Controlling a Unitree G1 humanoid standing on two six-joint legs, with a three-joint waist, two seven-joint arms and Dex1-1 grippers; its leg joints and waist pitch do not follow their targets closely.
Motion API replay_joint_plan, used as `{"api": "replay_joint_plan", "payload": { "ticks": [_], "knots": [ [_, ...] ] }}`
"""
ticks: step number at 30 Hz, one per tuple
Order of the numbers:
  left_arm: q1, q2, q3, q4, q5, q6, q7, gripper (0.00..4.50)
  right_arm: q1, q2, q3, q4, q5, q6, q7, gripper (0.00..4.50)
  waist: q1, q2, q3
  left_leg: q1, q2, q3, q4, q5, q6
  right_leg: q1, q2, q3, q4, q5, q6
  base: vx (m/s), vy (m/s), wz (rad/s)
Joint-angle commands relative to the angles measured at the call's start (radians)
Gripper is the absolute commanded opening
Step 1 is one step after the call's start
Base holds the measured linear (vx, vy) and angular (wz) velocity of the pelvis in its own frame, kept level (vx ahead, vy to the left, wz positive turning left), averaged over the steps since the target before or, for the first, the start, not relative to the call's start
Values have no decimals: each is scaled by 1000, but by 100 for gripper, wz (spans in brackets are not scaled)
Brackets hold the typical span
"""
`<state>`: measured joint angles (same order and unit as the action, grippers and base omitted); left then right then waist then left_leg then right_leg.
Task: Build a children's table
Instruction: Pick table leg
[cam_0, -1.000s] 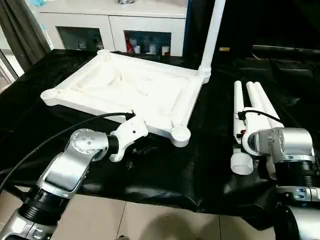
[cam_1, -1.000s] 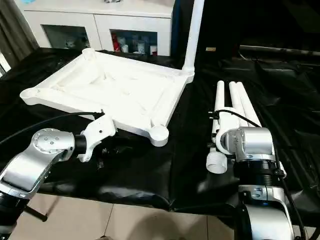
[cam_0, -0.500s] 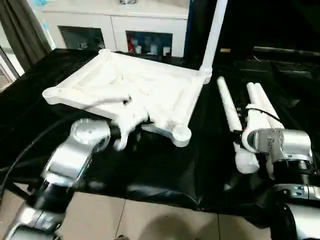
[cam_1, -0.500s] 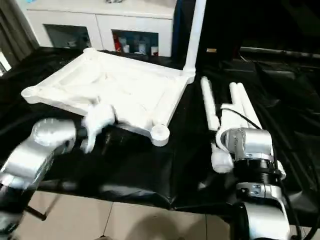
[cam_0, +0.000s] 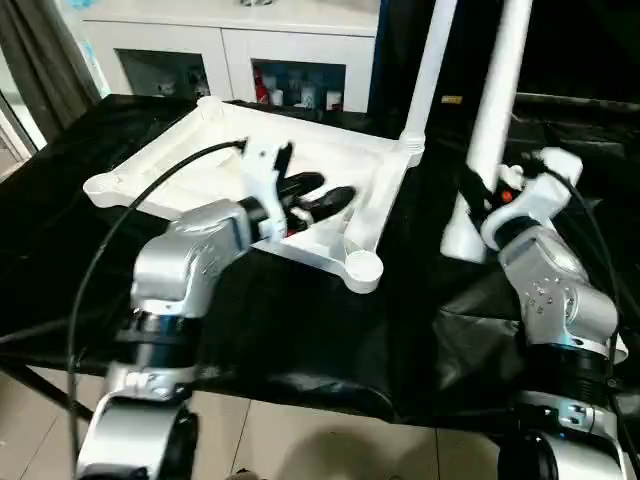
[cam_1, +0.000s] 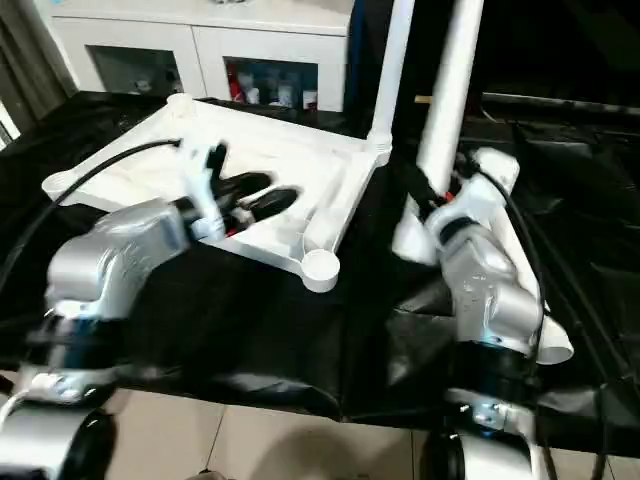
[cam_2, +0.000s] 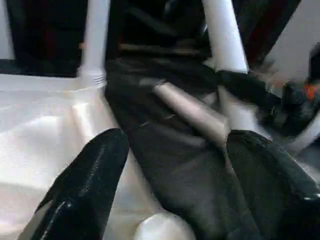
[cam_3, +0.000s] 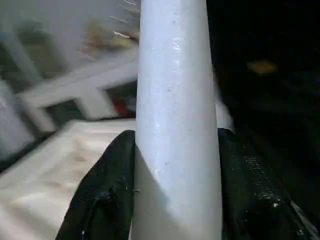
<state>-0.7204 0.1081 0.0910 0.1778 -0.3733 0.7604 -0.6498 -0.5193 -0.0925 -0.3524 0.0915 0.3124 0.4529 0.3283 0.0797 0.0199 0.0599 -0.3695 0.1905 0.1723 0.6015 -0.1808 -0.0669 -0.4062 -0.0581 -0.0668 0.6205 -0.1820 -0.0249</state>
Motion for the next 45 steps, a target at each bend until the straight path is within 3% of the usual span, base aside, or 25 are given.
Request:
{"api": "replay_joint_plan", "payload": {
  "ticks": [1, 3, 8, 11, 13, 17, 22, 42, 44, 45],
  "knots": [
    [-47, -27, 40, 10, -74, 52, 13, 400, 44, 0, 141, -87, 24, -48, 153, 185, 6, -20, -76, -1, 18, -3, -54, -85, 72, 69, -70, 44, -77, -170, -171, 0, 0, 0],
    [-67, -47, 63, 15, -106, 75, 24, 416, 81, -6, 234, -119, 22, -84, 233, 185, 8, -18, -77, -1, 19, -4, -54, -86, 74, 68, -70, 43, -77, -178, -167, 0, 0, 0],
    [-84, -69, 102, 36, -133, 100, 59, 447, 104, -10, 340, -119, -27, -130, 294, 185, 11, -21, -72, 2, 22, -5, -57, -112, 63, 62, -71, 44, -88, -259, -147, 0, 0, 0],
    [-96, -92, 147, 39, -185, 133, 94, 450, 110, -9, 375, -106, -52, -157, 307, 185, 13, -19, -74, 3, 25, -7, -58, -102, 53, 61, -71, 44, -83, -230, -153, 0, 0, 0],
    [-101, -102, 170, 30, -219, 157, 119, 450, 107, -11, 392, -92, -61, -176, 300, 185, 14, -22, -75, 1, 26, -8, -58, -88, 63, 61, -72, 44, -79, -180, -173, 0, 0, 0],
    [-106, -111, 200, 36, -239, 174, 152, 450, 92, -11, 395, -71, -69, -185, 279, 185, 13, -24, -76, 1, 27, -8, -59, -93, 66, 63, -73, 44, -78, -158, -181, 0, 0, 0],
    [-104, -118, 215, 34, -246, 194, 183, 433, 83, -9, 399, -54, -77, -200, 278, 185, 13, -28, -73, 0, 24, -8, -59, -98, 68, 65, -75, 44, -82, -182, -165, 0, 0, 0],
    [-92, -112, 196, 42, -235, 145, 274, 241, 61, -11, 419, -12, -113, -242, 230, 185, 11, -38, -72, 1, 27, -8, -61, -96, 59, 63, -74, 46, -80, -176, -154, 0, 0, 0],
    [-87, -90, 167, 51, -214, 128, 248, 241, 52, -2, 412, -7, -80, -224, 246, 185, 12, -40, -72, 1, 27, -8, -62, -98, 59, 64, -75, 46, -80, -183, -151, 0, 0, 0],
    [-87, -90, 167, 51, -214, 128, 248, 223, 52, -2, 412, -7, -80, -224, 246, 220, 11, -37, -71, 2, 27, -8, -62, -104, 58, 62, -75, 46, -81, -195, -146, 0, 0, 0]
  ]
}}
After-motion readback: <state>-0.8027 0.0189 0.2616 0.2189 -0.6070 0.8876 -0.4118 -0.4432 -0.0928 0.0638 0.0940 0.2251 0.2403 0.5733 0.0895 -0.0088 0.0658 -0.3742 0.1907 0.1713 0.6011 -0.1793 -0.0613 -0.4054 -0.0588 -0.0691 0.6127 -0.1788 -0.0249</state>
